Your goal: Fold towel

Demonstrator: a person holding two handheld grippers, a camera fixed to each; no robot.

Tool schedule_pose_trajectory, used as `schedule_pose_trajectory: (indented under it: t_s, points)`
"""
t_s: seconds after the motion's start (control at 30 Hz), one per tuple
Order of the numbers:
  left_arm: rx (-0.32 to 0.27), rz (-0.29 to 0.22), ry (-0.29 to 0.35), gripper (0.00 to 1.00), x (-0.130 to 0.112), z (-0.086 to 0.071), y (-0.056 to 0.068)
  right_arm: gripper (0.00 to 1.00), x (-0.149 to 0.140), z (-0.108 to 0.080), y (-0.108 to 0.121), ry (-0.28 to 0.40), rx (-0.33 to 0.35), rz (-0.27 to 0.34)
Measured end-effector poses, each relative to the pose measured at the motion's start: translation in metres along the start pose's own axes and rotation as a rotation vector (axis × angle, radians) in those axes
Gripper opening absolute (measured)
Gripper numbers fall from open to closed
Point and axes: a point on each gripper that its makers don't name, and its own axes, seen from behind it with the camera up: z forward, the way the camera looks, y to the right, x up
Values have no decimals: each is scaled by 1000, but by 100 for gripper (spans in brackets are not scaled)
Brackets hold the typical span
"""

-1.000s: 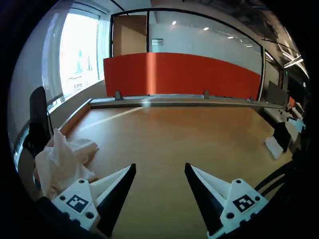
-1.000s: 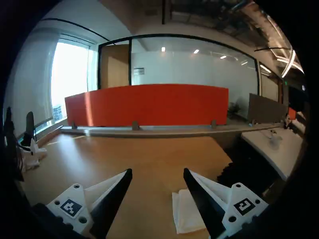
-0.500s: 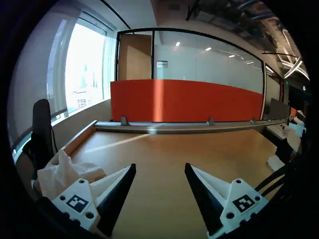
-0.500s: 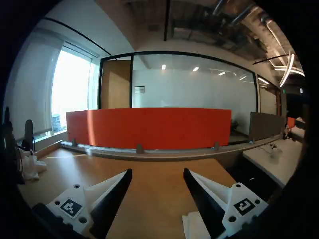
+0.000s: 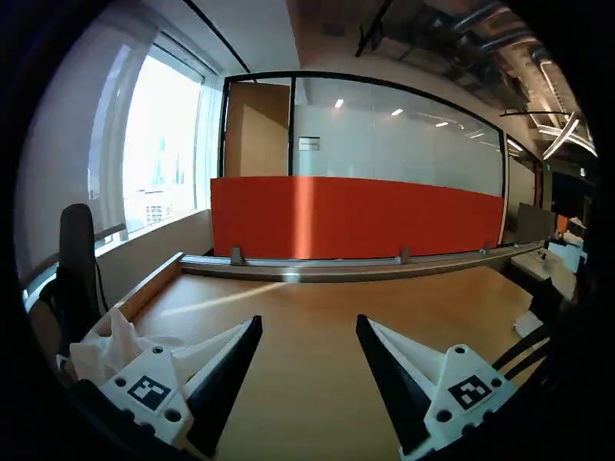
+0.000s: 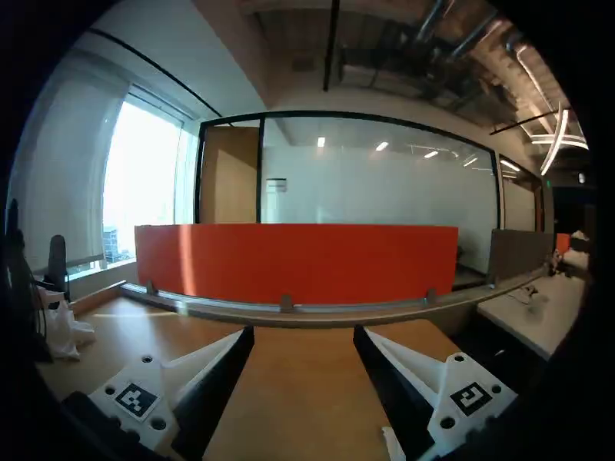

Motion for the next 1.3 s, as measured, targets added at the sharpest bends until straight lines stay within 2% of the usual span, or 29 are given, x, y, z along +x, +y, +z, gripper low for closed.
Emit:
schedule_pose_trajectory:
  t_s: [0.3, 0.5, 0.8, 1.1, 1.3]
  points:
    - [-12, -4, 45, 90, 11, -4, -4, 100, 1, -1, -18, -5, 5, 8]
    - [-12, -5, 57, 90, 3, -3, -9, 100, 2, -5, -26, -9, 7, 10]
    - [1, 20, 95, 90, -36, 9, -13, 100, -13, -11, -35, -9, 0, -11]
    - [22, 32, 123, 90, -88, 23, -24, 100, -27, -7, -33, 5, -28, -8]
    - [24, 8, 146, 90, -110, 25, -26, 100, -31, -7, -39, 19, -28, -2]
